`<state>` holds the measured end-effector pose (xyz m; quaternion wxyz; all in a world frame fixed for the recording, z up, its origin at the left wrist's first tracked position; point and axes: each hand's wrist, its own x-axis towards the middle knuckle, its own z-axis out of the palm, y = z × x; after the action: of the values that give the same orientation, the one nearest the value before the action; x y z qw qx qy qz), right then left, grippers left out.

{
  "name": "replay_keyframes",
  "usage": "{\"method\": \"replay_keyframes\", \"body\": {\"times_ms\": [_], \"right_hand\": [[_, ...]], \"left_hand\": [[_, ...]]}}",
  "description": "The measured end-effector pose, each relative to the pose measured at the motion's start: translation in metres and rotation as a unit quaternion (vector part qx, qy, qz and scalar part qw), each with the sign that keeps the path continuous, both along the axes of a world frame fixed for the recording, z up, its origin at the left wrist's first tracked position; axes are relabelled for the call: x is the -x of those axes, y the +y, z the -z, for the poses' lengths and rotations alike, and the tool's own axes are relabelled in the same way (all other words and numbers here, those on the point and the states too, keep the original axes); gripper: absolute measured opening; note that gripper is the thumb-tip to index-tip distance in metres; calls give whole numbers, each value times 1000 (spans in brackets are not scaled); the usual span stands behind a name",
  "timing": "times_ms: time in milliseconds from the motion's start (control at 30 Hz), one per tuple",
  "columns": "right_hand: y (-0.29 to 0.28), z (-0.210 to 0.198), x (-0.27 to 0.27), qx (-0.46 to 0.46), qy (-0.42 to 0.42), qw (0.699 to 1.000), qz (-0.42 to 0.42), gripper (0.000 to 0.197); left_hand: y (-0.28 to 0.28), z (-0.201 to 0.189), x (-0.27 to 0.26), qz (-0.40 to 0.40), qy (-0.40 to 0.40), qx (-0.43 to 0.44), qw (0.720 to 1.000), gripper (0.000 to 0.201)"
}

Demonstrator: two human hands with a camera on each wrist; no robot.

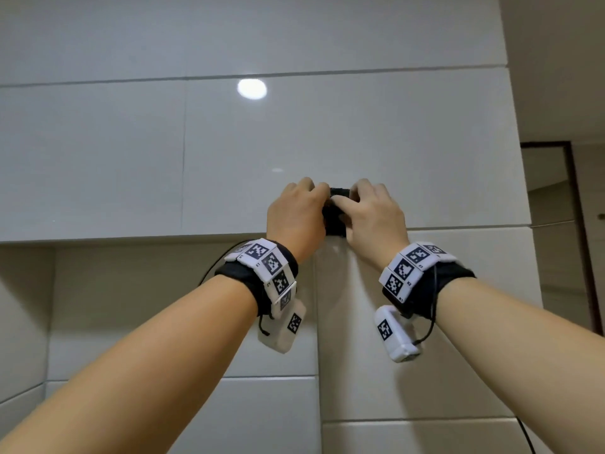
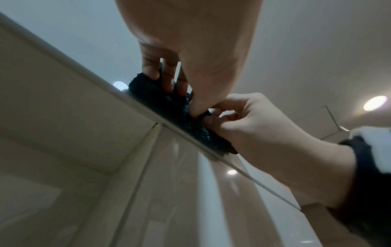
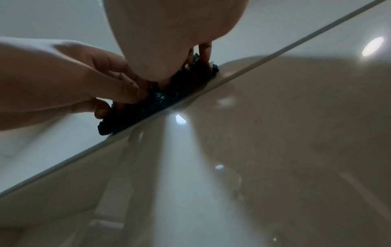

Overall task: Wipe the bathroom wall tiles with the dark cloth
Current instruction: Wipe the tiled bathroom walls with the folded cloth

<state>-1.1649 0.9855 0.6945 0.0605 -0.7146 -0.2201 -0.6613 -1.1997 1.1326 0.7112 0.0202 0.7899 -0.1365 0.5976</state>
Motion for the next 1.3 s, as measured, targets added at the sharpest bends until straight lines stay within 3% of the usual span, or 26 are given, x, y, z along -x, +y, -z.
{"method": "replay_keyframes", "body": {"times_ms": [133,367,567,800,1033,1300], "right_hand": [[-9,-16,-2,44,-3,999,27,37],[-9,-14,-7,67,0,995,79,51],[-8,-33,-8,69,46,991,109,62],[3,-71,-13,46,51,992,106,59],[15,-108,-10,27,71,993,88,57],[23,-125,-4,25,81,992,90,56]], "left_hand": [[-6,-3,-9,27,36,29,999,25],[-7,7,-26,-3,-92,-37,995,36],[-2,-6,-30,-41,-85,-69,993,61],[1,-38,-35,-72,-107,-53,990,55],[9,-73,-25,-126,-61,-56,989,67],[11,-109,-12,-107,-8,-44,993,44]]}}
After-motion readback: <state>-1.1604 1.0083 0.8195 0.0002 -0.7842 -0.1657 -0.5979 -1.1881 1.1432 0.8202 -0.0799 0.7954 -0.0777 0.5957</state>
